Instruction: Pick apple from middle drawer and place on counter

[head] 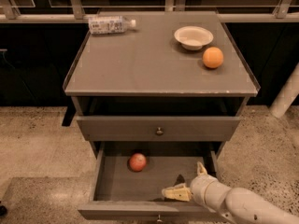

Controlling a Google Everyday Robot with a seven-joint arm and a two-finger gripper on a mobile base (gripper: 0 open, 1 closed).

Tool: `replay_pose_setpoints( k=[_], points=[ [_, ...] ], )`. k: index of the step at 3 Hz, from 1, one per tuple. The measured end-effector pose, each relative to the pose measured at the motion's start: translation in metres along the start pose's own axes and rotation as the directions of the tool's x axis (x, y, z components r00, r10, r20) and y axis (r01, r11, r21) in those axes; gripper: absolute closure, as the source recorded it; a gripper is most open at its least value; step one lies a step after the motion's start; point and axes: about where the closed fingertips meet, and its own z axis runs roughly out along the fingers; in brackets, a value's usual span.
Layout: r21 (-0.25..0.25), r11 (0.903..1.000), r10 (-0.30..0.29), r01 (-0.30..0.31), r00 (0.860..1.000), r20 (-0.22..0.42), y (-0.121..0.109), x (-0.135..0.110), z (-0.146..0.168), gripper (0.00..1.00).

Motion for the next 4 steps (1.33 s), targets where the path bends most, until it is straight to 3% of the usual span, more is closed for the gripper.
replay_pose_setpoints(
  k=[2,3,4],
  points=[
    [-0.127,0.9917,0.017,-0.015,1.000,0.015,0.041,-0.001,0.069,0.00],
    [-0.137,0.9904,0.017,-0.015,1.000,0.014,0.045,-0.001,0.072,0.00],
    [-0.115,0.9928,0.035,-0.033,0.999,0.019,0.039,0.005,0.072,0.00]
  ],
)
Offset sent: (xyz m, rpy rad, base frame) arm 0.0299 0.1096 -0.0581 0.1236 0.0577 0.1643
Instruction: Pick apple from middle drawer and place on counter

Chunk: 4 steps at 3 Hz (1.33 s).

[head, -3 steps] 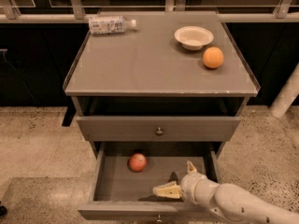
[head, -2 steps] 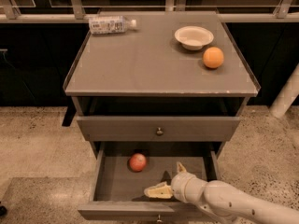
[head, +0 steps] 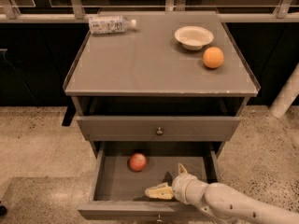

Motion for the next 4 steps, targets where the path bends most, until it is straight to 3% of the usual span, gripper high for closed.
replay_pose_setpoints(
  k=[2,4],
  points=[
    [-0.072,0.9970,0.031,-0.029,0.999,0.035,-0.019,-0.001,0.047,0.00],
    [-0.096,0.9953,0.000,0.010,0.995,0.100,-0.021,-0.020,0.105,0.00]
  ],
)
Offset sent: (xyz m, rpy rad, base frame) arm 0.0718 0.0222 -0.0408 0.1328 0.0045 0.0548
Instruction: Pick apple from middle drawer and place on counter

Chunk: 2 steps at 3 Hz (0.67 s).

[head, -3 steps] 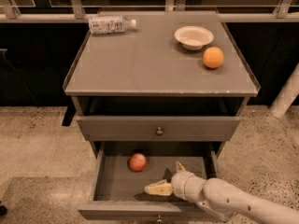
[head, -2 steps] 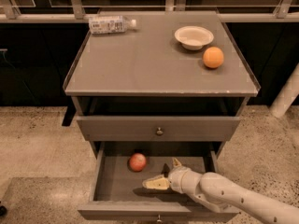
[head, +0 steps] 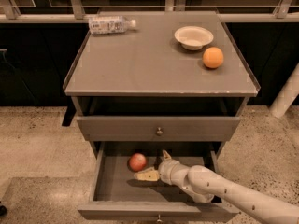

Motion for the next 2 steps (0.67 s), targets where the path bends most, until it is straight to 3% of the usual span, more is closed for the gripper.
replay_pose_setpoints(
  k=[2],
  points=[
    [-0.027,0.9996,0.008,-0.007,1.000,0.024,0.012,0.007,0.046,0.00]
  ],
)
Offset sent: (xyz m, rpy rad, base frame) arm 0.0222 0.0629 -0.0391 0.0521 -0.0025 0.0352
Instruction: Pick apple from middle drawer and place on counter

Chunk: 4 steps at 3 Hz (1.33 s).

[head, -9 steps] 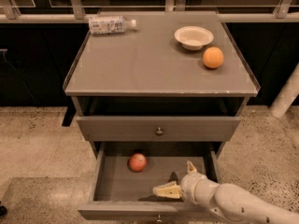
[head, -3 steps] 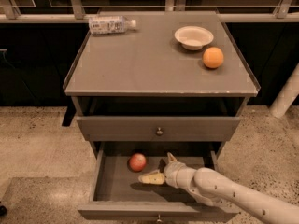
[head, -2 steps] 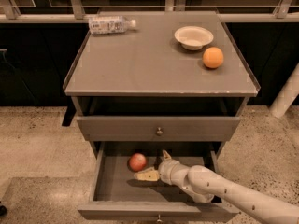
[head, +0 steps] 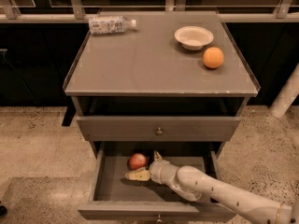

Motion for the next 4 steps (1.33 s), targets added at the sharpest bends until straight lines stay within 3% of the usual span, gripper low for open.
replay_pose_setpoints(
  k=[1,2,4],
  points=[
    [-0.031,0.9995,0.002,-0.002,1.000,-0.002,0.010,0.003,0.022,0.00],
    [-0.056,0.9984,-0.008,0.007,1.000,-0.014,0.018,0.008,0.039,0.14],
    [-0.057,0.9983,-0.009,0.008,1.000,-0.014,0.019,0.008,0.039,0.60]
  ],
)
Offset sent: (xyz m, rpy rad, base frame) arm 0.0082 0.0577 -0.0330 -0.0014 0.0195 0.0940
